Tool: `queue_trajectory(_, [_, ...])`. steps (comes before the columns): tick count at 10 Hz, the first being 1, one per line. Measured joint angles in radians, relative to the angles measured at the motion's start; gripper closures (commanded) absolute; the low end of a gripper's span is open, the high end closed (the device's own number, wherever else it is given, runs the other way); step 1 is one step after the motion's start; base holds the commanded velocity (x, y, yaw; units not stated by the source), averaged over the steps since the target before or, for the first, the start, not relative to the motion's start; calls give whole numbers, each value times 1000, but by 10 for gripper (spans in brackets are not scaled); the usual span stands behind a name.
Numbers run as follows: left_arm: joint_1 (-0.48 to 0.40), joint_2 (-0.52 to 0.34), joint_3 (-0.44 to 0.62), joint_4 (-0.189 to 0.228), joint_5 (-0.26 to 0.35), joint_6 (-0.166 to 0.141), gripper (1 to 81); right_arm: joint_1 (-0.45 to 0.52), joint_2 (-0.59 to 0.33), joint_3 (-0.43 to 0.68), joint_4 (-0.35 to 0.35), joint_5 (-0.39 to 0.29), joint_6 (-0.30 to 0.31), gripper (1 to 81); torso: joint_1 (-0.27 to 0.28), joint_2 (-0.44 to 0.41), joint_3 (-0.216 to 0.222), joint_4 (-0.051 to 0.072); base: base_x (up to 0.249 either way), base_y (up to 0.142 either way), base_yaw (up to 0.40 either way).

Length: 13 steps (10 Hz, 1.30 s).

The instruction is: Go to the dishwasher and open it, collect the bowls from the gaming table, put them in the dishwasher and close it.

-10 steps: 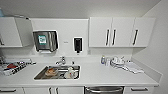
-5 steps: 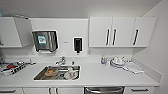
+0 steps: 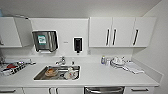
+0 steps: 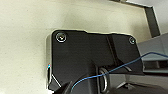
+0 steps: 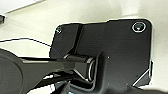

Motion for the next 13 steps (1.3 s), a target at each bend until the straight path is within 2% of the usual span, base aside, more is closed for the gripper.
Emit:
queue_trajectory(2, [4, -103, 95, 0, -23, 0, 10, 0, -97, 127, 27, -6, 0, 10, 7, -12, 0, 0, 0, 0, 0])
queue_trajectory(4, [4, -168, 197, -1, -49, 0, 10, 10, -173, 255, 44, -8, 0, 10, 35, -56, -11, 0, 0, 0, 0])
queue_trajectory(7, [-2, -314, 377, -1, -96, -1, 10, 42, -308, 438, 61, -4, 0, 10, 92, -147, -96, 0, 0, 0, 0])
queue_trajectory(8, [-7, -384, 440, -1, -122, -1, 10, 67, -410, 557, 68, 9, 1, 10, 115, -182, -129, 0, 0, 0, 0])
queue_trajectory(10, [-16, -485, 552, -2, -162, -3, 10, 102, -530, 694, 73, 27, 3, 10, 160, -253, -196, 0, 0, 0, 0])
queue_trajectory(11, [-23, -544, 612, -3, -174, -4, 10, 120, -565, 739, 77, 30, 3, 10, 181, -285, -227, 0, 0, 0, 0])
queue_trajectory(13, [-54, -680, 719, -3, -201, -19, 10, 178, -585, 775, 82, 47, 3, 10, 212, -334, -246, 0, 0, 0, 0])
